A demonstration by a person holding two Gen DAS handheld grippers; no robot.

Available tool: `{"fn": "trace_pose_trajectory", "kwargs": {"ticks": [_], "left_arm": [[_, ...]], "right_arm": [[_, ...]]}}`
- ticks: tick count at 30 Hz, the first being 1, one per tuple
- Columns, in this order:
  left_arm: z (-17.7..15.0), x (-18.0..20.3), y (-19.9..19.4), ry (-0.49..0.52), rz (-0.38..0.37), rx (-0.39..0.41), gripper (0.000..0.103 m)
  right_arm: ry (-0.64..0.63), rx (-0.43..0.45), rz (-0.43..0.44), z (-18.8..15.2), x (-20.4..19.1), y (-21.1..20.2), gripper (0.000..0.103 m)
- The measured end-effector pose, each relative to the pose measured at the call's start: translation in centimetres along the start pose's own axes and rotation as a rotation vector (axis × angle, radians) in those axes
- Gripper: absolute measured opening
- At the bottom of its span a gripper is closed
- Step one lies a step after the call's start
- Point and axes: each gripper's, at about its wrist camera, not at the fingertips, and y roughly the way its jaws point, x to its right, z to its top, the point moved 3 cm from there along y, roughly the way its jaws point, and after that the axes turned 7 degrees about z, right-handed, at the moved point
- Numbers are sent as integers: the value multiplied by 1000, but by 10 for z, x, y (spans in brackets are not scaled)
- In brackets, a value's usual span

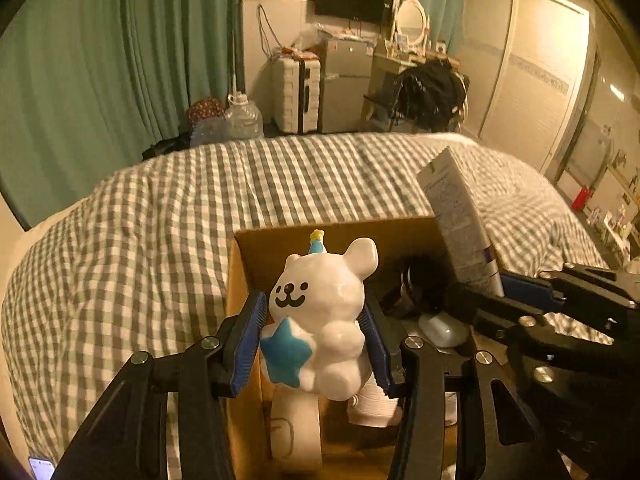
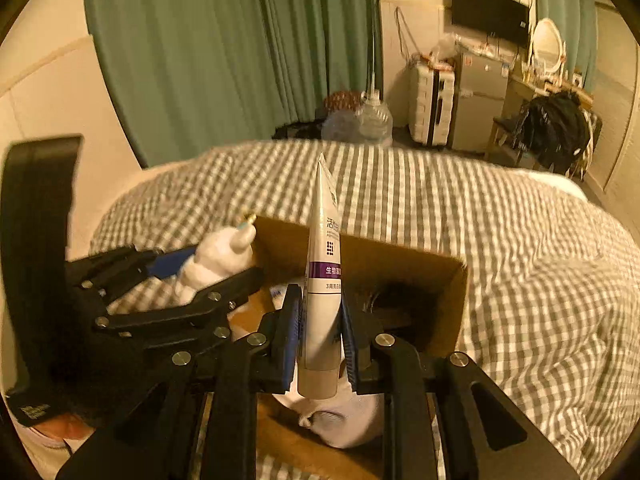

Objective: Organize objects
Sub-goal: 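Lower the bear and toothpaste into the box and open both grippers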

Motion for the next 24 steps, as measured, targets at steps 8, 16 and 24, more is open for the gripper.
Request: {"fn": "trace_pose_trajectory", "kwargs": {"ticks": [8,16,24], "left_arm": [[-9,6,26,34,1,-53,48],[-22,5,28,3,-12,-78,48],[-23,1,15,-21,31,-44,65]], "right_arm": [[47,-95,32,-22,23,41,19],[59,-99,9,-26,25,42,19],[94,-59,-57,-20,32,20,50]]}}
